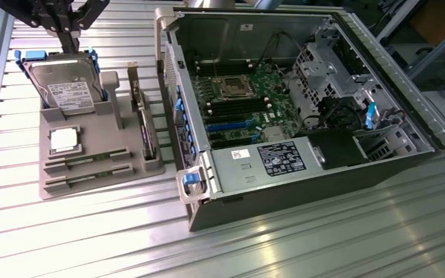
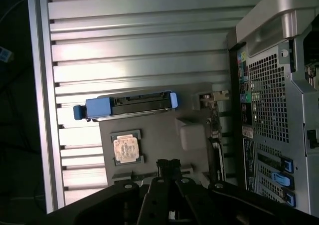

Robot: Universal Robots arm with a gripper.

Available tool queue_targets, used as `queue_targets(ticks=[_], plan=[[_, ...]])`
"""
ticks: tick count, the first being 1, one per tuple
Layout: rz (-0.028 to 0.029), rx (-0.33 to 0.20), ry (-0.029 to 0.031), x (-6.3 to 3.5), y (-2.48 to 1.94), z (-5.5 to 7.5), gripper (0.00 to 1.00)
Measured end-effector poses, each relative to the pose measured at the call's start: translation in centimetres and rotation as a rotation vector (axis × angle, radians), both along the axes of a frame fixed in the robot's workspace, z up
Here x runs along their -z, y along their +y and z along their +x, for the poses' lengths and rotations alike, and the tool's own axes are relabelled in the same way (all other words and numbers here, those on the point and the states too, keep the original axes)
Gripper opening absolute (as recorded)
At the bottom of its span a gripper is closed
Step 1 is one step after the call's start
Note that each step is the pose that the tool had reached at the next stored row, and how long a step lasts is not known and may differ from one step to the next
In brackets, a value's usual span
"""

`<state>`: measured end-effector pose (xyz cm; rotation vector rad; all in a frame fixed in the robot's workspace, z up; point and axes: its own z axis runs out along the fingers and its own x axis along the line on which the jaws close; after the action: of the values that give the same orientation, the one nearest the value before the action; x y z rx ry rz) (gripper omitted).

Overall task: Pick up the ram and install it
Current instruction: 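Reach for the ram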

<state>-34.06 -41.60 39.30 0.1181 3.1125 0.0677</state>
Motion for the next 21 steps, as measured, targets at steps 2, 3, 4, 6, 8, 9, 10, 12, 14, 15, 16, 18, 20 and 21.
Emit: queue_targets(ticks=[2,3,4,6,8,9,10,12,14,15,16,18,20,21], plan=[[0.0,0.0,0.0,0.01,-0.2,0.0,0.1],[-0.0001,0.0,0.0001,0.01,-0.33,0.0,0.1],[-0.0001,0.0,0.0001,0.02,-0.63,0.0,0.1],[0.0,0.0,0.0,0.02,-0.9,0.0,0.1],[0.0,0.0,0.0,0.03,-1.11,0.0,0.1],[0.0,0.0,0.0,0.03,-1.21,0.0,0.1],[0.0,0.0,0.0,0.03,-1.31,0.0,0.1],[-0.0001,0.0,0.0001,0.04,-1.54,0.0,0.1],[-0.0002,0.0,0.0,0.06,-1.72,0.0,0.1],[-0.0004,0.0,0.0,0.07,-1.8,0.0,0.1],[-0.0006,0.0,0.0,0.08,-1.87,0.0,0.1],[-0.0008,0.0,0.0,0.09,-1.94,0.0,0.1],[-0.0012,0.0,0.0,0.1,-2.08,0.0,0.1],[-0.0013,0.0,-0.0001,0.12,-2.14,0.0,0.1]])
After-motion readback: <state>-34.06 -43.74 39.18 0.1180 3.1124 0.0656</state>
